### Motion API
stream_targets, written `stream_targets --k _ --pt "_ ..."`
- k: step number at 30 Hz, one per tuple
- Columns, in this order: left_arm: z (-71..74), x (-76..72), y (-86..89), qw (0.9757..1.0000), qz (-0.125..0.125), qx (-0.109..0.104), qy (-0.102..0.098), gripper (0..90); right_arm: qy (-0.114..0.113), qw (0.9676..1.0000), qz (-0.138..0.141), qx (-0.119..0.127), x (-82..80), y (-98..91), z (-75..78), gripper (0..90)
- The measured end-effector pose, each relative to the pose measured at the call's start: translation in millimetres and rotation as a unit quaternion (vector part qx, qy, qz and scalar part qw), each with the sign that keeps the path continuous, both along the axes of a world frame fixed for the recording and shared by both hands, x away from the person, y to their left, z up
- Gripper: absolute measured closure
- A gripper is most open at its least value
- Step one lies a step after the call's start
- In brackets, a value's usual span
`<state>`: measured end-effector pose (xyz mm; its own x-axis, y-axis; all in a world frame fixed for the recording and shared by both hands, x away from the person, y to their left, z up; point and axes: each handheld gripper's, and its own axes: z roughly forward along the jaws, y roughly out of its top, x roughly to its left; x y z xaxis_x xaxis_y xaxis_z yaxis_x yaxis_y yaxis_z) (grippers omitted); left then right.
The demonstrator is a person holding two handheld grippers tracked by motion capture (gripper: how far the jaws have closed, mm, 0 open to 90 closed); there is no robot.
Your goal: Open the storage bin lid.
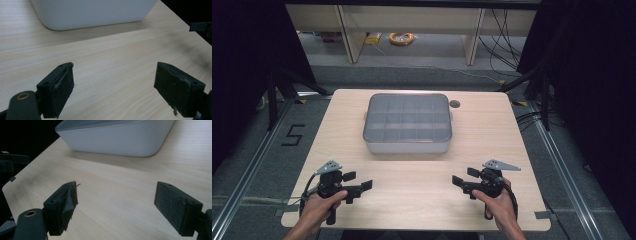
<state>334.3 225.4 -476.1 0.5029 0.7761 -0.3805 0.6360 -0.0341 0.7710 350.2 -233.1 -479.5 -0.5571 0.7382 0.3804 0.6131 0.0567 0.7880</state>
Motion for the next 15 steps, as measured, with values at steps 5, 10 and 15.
stream_targets --k 5,10,15 --pt "3.5 15.1 0.7 0.9999 0.012 0.000 0.001 15.2 0.002 0.9999 -0.004 0.010 17.4 3.3 4.8 20.0" --pt "5.8 30.0 -1.5 0.9998 0.019 -0.006 0.000 15.2 0.002 0.9999 -0.003 0.016 34.9 8.1 10.2 20.5" --pt "10.3 42.7 -1.9 0.9999 0.010 -0.012 0.005 15.2 0.003 0.9999 0.001 0.011 49.0 14.6 12.8 21.4"
